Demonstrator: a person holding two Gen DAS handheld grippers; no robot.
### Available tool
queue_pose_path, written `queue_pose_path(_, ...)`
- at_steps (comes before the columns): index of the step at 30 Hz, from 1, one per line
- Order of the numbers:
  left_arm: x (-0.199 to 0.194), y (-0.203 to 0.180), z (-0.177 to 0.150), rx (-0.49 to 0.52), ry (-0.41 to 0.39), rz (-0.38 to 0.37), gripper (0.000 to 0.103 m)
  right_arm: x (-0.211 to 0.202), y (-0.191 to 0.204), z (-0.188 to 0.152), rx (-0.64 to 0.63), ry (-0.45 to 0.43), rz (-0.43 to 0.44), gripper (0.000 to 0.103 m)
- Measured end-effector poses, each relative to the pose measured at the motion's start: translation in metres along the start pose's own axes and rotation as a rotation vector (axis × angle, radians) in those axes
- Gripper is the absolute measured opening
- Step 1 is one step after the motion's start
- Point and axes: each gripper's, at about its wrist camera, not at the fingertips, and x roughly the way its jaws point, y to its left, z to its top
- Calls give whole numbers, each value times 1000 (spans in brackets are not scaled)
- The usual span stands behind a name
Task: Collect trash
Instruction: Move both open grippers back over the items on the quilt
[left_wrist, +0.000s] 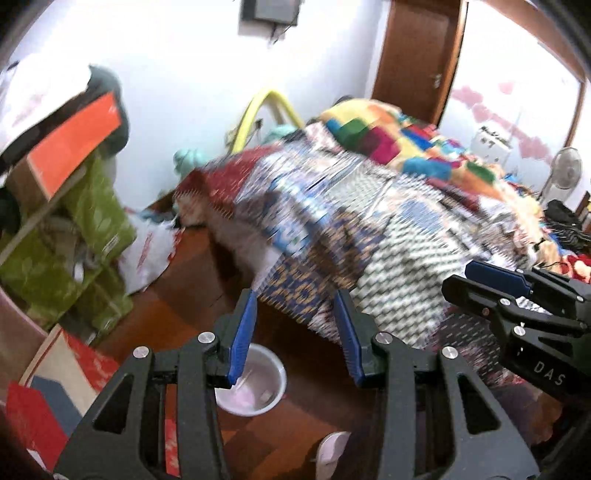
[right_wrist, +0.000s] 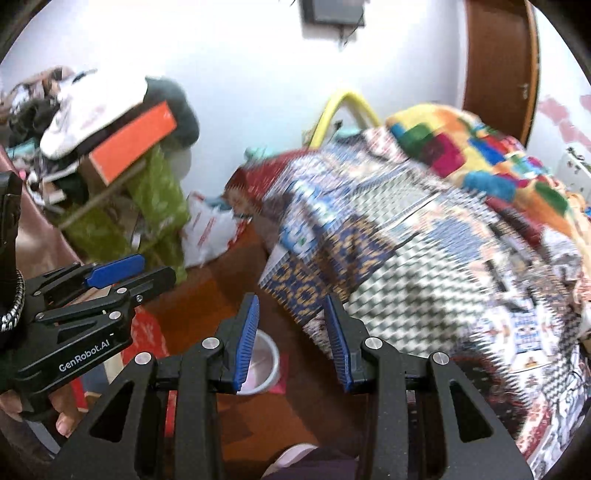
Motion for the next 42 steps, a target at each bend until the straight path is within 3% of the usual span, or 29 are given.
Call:
queue_pose_path(10,2,-110,39,132,-80,-123,49,-59,-97,0,118,-113,-123,35)
queue_pose_path(15,30,-168,52,195,-50,-188,51,-72,-156,-7,200,-131,-207,53)
queue_pose_path(22,88,-235,63,261,27,-241,56,-70,-233,-23,320,-100,-293,53)
queue_pose_path(32,181,-283,65,308,129,-261,56,13,-307,-48,524,73,-296,53)
queue_pose_path(42,249,-260,71,262,173,-208,56,102,-320,-29,586,145,-317,54)
